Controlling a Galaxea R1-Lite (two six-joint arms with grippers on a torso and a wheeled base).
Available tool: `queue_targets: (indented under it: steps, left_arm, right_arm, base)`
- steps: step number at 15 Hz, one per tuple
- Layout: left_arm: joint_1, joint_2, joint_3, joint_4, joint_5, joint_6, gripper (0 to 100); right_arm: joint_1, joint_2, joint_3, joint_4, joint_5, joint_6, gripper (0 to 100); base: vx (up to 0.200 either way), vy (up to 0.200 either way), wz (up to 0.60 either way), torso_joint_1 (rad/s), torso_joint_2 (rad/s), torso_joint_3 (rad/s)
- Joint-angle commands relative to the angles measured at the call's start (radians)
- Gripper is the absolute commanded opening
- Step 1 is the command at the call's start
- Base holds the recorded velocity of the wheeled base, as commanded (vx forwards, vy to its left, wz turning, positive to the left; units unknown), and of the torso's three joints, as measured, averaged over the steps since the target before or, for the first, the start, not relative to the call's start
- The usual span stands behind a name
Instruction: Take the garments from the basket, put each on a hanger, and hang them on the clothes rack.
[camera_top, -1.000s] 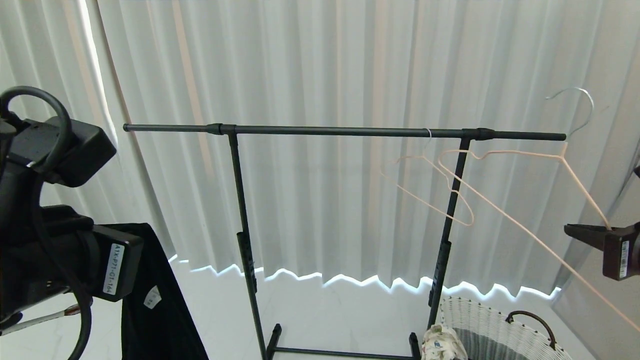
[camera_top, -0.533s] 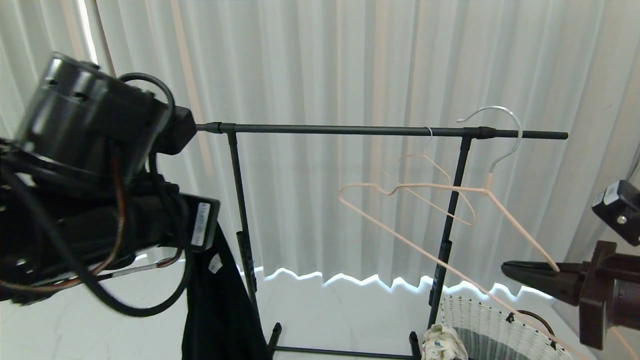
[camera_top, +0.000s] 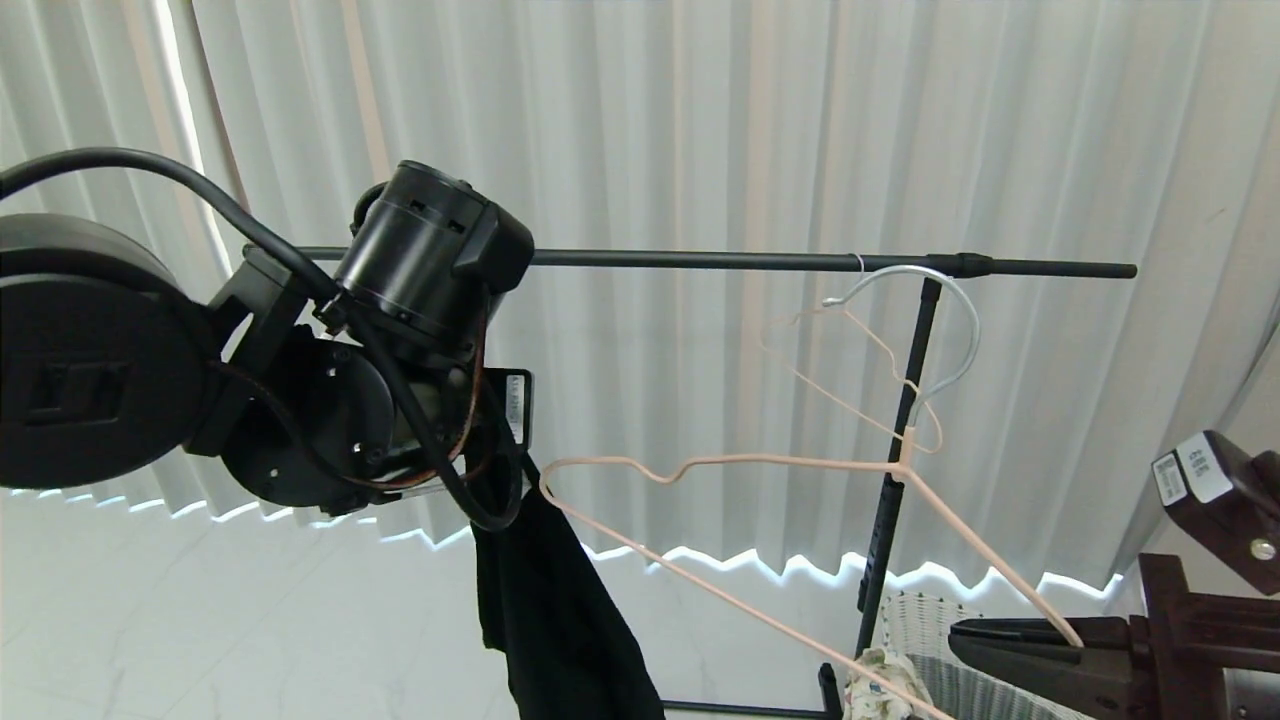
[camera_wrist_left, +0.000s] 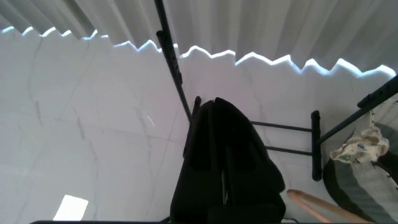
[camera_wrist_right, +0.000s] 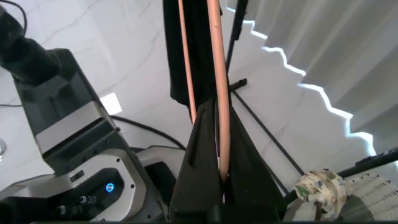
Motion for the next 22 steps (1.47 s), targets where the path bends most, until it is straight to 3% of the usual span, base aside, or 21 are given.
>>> queue_targets:
  steps: [1, 4, 9, 22]
  left_arm:
    - [-0.001, 0.013, -0.004, 0.001, 0.000, -0.006, 0]
    - [-0.003, 0.011, -0.012, 0.001, 0.000, -0.019, 0]
    - [-0.036, 0.008, -0.061, -0.002, 0.000, -0.019, 0]
    - [-0.079, -0.009, -0.062, -0.002, 0.000, -0.023, 0]
  right_arm:
    - [0.003, 0.007, -0.003, 0.000, 0.004, 0.001, 0]
    - [0.002, 0.028, -0.023, 0.000, 0.035, 0.001, 0]
    - [-0.009, 0.096, -0.032, -0.120, 0.033, 0.059, 0]
    - [-0.056, 0.137, -0.044, -0.151, 0.030, 0.065, 0]
  base:
    - [0.000, 0.000, 0.00, 0.000, 0.00, 0.000]
    - [0.000, 0.000, 0.00, 0.000, 0.00, 0.000]
    - [0.000, 0.000, 0.00, 0.000, 0.00, 0.000]
    - [0.000, 0.000, 0.00, 0.000, 0.00, 0.000]
